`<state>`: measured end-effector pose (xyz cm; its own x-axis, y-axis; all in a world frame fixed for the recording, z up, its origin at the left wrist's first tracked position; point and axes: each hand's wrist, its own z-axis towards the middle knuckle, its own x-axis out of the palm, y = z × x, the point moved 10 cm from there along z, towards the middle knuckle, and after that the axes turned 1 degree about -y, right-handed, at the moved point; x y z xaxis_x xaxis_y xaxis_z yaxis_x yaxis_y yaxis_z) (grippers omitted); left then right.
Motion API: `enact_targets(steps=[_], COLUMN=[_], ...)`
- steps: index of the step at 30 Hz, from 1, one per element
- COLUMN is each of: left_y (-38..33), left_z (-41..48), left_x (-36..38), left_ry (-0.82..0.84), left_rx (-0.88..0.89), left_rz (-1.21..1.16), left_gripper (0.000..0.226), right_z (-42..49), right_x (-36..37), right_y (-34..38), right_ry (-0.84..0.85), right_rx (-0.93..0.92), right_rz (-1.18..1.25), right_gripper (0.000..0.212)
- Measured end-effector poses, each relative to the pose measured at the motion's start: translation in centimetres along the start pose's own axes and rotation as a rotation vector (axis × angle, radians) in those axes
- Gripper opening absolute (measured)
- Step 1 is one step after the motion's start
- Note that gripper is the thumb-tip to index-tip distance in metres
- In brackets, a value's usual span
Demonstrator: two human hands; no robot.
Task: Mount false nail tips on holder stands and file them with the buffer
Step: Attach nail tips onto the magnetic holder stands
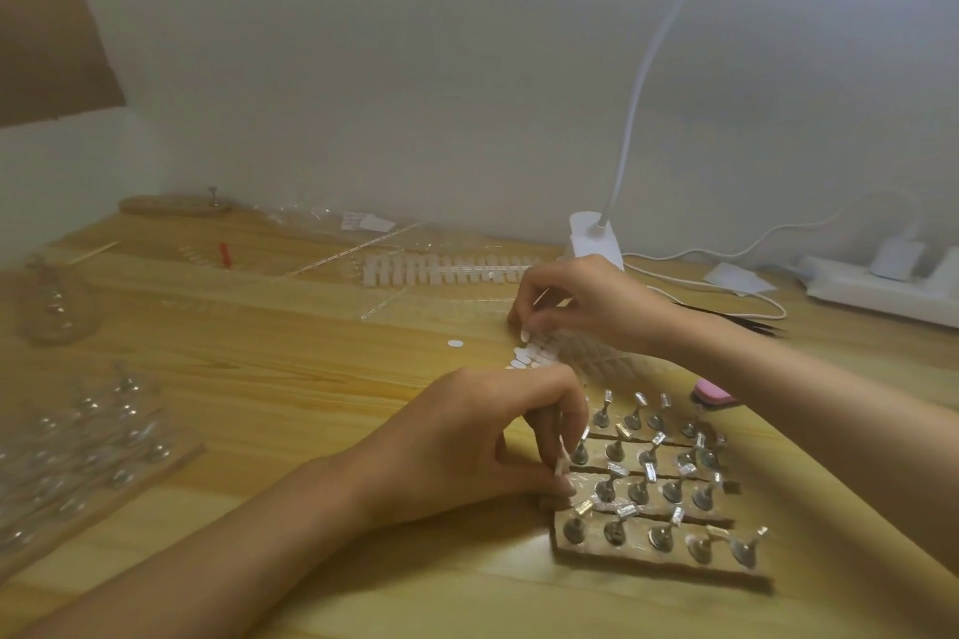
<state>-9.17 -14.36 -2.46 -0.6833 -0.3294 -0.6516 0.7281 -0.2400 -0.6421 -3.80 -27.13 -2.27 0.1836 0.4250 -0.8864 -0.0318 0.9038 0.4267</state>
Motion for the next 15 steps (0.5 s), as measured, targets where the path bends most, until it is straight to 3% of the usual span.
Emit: enact_targets(steps=[3,7,10,15], left_y=[0.3,1.6,0.3,-0.9], left_z=[-0.1,-1.0,-1.0,-1.3], left_x=[-1.2,-4.9,-5.4,-5.1], left_ry=[-0.102,-0.469,-0.55,-0.584], left_rx=[-0.034,-0.148,-0.08,-0.059], left_rz=[-0.096,-0.236,-0.167,-0.164], left_gripper=[0.036,0.035,0.041,0.044], right_z=[-1.2,-4.4,-7.3,-10.2], right_x=[-0.5,-1.8,-1.0,0.1], right_y=[-0.3,0.3,2.6,5.6], right_ry=[-0.039,-0.163,-0.105,-0.115], right_rx=[0.114,0.259,0.316,0.315], right_rz=[0.29,0.759,1.127,1.21], right_gripper=[0.006,0.009,0.007,0.005])
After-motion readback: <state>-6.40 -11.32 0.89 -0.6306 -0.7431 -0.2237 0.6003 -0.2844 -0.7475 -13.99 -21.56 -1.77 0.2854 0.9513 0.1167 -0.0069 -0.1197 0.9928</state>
